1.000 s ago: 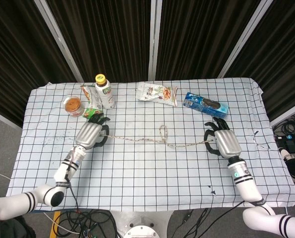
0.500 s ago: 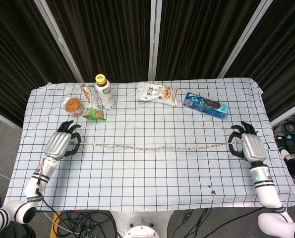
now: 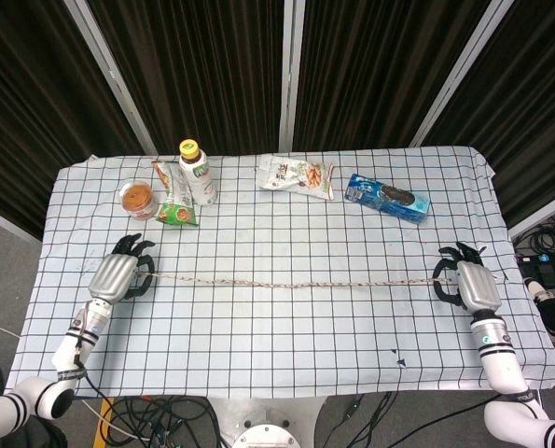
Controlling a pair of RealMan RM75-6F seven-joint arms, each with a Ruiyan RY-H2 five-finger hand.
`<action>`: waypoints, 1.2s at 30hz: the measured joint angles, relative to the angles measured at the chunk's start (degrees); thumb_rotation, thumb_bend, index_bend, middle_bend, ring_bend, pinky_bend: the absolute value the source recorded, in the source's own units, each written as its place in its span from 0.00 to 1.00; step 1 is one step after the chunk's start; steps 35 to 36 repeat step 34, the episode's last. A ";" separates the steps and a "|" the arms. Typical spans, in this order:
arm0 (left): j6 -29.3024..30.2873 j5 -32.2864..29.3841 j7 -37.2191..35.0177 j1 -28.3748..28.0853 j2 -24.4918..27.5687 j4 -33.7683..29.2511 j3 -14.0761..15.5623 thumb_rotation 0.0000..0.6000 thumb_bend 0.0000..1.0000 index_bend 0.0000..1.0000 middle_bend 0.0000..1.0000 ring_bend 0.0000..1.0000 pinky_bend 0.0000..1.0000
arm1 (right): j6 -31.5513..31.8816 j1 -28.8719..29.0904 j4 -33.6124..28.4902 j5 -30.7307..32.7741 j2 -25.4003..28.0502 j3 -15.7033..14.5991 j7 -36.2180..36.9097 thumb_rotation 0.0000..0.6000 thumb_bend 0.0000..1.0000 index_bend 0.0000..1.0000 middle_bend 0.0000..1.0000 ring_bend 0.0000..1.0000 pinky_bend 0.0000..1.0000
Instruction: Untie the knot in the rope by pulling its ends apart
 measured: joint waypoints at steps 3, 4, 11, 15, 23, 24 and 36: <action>-0.55 0.01 0.18 -0.04 -0.36 0.49 -0.12 1.00 0.44 0.53 0.16 0.00 0.00 | -0.36 -0.22 1.48 -0.26 -0.89 -0.10 0.51 1.00 0.55 0.56 0.15 0.00 0.00; -0.77 -0.03 0.23 -0.05 -0.43 0.62 -0.15 1.00 0.44 0.52 0.16 0.00 0.00 | -0.53 -0.26 1.87 -0.33 -1.08 -0.15 0.51 1.00 0.54 0.51 0.14 0.00 0.00; -2.85 -1.02 1.01 0.08 -0.10 0.19 -0.28 1.00 0.34 0.22 0.14 0.00 0.00 | -3.00 -0.23 2.29 -0.30 -0.98 -0.73 -0.91 1.00 0.38 0.10 0.06 0.00 0.00; -2.79 -1.60 0.62 0.42 1.03 -1.29 -0.95 1.00 0.22 0.16 0.14 0.00 0.00 | -2.11 -0.55 0.67 -0.93 0.10 -0.59 -0.96 1.00 0.36 0.03 0.05 0.00 0.00; 7.02 -1.07 1.13 4.20 8.74 -7.39 -3.14 1.00 0.17 0.18 0.14 0.00 0.00 | 6.90 -3.83 -8.27 -5.62 8.69 -1.13 -3.96 1.00 0.37 0.03 0.06 0.00 0.00; 8.78 -0.80 1.47 5.02 10.10 -8.28 -3.23 1.00 0.17 0.18 0.14 0.00 0.00 | 8.65 -4.57 -9.72 -6.11 9.61 -1.28 -5.24 1.00 0.37 0.04 0.06 0.00 0.00; 20.61 1.37 4.24 17.29 22.40 -18.99 0.19 1.00 0.17 0.19 0.14 0.00 0.00 | 25.88 -15.68 -22.93 -11.66 17.62 -4.71 -15.59 1.00 0.36 0.11 0.06 0.00 0.00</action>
